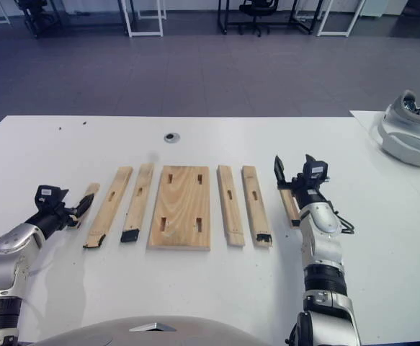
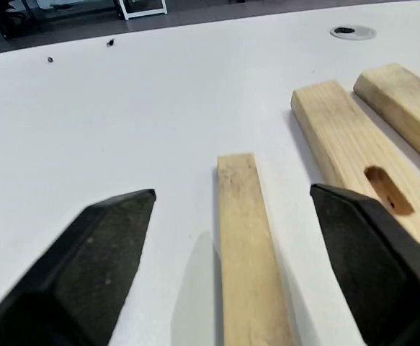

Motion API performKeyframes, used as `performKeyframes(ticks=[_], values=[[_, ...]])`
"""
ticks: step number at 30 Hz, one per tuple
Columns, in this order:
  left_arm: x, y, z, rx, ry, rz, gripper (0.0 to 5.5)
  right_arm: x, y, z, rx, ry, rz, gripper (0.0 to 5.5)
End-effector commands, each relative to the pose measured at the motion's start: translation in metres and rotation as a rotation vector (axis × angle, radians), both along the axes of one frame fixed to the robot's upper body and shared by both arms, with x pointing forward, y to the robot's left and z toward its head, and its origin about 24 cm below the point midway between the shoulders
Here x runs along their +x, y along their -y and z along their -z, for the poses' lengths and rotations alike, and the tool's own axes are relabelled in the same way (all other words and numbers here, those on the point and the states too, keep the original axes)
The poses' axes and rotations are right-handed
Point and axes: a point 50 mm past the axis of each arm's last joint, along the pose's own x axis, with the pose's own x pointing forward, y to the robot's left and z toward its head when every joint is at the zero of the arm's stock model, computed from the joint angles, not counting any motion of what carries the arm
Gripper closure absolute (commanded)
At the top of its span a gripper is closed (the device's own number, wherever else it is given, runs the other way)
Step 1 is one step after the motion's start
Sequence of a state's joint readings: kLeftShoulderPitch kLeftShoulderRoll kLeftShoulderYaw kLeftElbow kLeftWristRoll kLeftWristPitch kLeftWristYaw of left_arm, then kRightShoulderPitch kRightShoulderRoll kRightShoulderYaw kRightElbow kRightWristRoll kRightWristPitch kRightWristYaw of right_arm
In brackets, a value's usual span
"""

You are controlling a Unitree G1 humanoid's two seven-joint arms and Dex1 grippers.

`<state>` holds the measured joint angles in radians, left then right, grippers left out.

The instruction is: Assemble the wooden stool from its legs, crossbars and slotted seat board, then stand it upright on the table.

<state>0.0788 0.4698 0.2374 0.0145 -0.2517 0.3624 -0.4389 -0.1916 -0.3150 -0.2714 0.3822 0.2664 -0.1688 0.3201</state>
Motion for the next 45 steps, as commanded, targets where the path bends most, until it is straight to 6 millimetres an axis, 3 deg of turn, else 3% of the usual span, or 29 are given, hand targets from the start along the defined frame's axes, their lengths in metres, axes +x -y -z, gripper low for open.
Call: performKeyframes(ticks=[1,6,12,13,14,16,18,21,23,28,36,45], values=[[-0.009,-0.006,0.012,0.029,-0.095,0.012,2.24,-0.001,-0.001,0.003,-0.007,-0.022,0.000,1.11],[-0.018,-0.012,0.023,0.063,-0.167,0.010,3.06,-0.002,-0.003,0.005,-0.003,-0.027,-0.002,1.11],[-0.009,-0.014,0.010,0.098,-0.073,0.051,4.13,0.002,-0.005,-0.004,0.002,-0.017,-0.036,1.11],[-0.003,-0.016,0.000,0.091,-0.009,0.046,4.22,0.006,-0.010,-0.015,0.028,0.001,-0.088,1.11],[0.011,-0.010,-0.022,0.074,0.135,0.064,4.22,0.011,-0.020,-0.029,0.097,0.030,-0.167,1.11],[0.040,0.016,-0.071,-0.027,0.421,0.111,4.22,0.019,-0.049,-0.060,0.254,0.087,-0.365,1.11],[0.059,0.064,-0.105,-0.136,0.601,0.263,4.22,0.023,-0.091,-0.090,0.433,0.128,-0.599,1.11],[0.068,0.124,-0.133,-0.170,0.736,0.500,4.22,0.027,-0.145,-0.122,0.652,0.122,-0.860,1.11],[0.070,0.148,-0.150,-0.171,0.806,0.596,4.22,0.028,-0.165,-0.141,0.776,0.124,-0.952,1.11],[0.066,0.162,-0.157,-0.049,0.864,0.672,4.22,0.027,-0.174,-0.162,0.896,0.122,-0.998,1.25],[0.059,0.170,-0.154,0.114,0.901,0.750,4.22,0.025,-0.174,-0.167,0.935,0.084,-0.977,2.61],[0.051,0.173,-0.156,0.161,0.924,0.787,4.22,0.016,-0.175,-0.167,0.925,0.043,-0.950,4.52]])
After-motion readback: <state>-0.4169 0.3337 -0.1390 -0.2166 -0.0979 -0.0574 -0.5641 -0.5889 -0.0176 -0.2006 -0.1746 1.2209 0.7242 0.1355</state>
